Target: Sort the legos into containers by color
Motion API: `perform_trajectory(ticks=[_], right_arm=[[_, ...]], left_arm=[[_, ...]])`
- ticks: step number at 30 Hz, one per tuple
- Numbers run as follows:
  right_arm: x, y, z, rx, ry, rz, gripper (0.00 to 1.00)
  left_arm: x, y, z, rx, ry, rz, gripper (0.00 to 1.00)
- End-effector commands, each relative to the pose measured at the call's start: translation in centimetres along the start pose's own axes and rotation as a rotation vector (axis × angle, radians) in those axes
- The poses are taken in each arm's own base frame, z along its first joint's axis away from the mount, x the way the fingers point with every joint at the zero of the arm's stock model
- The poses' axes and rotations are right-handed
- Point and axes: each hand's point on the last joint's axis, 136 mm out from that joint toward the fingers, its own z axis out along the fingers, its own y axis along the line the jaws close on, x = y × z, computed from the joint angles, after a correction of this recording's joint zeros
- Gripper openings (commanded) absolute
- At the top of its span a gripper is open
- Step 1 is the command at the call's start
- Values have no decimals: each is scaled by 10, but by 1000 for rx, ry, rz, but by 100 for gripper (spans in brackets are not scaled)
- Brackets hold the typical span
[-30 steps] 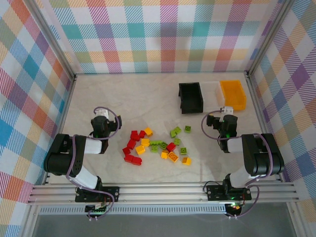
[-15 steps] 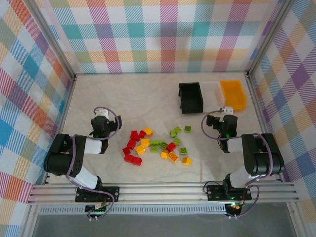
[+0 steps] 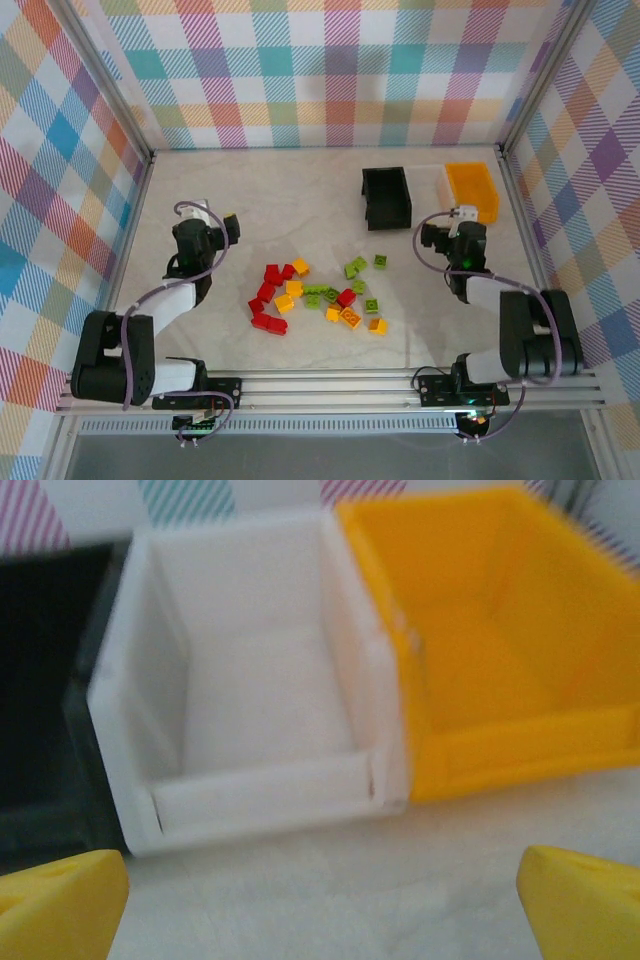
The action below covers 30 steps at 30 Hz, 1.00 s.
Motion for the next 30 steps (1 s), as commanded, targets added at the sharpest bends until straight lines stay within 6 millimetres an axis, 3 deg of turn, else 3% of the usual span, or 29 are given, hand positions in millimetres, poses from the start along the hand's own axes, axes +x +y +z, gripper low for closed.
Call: perform_trajectory(ticks=[1,4,6,7,10,13,17,22,30], right_arm=[[-27,-26,-18,148,-6,120,100],[-26,-37,-18,233,58,259,100],[-11,-48,-25,354,159,546,100],[0,-48,-29,383,229,590,100],[-13,-11,-10,145,265,484,96],[-23,-5,-10,114,276,430,97],[-36,30,8,-50,381,330,96],[-26,72,37,-116,477,183,92],[-15,96,84,-86,541,177,83]], left_arm=[[-40,15,-7,-82,-85,-183,100],[-55,35,-12,-223,-83,-425,100],[-41,44,-21,-316,33,-578,100],[-41,45,-23,-334,64,-617,100],[-51,24,-21,-214,109,-598,100],[-50,9,-30,-120,139,-620,100],[-49,-23,-43,20,240,-591,99],[-31,-54,-60,127,293,-559,100],[-9,-78,-93,203,336,-485,100]])
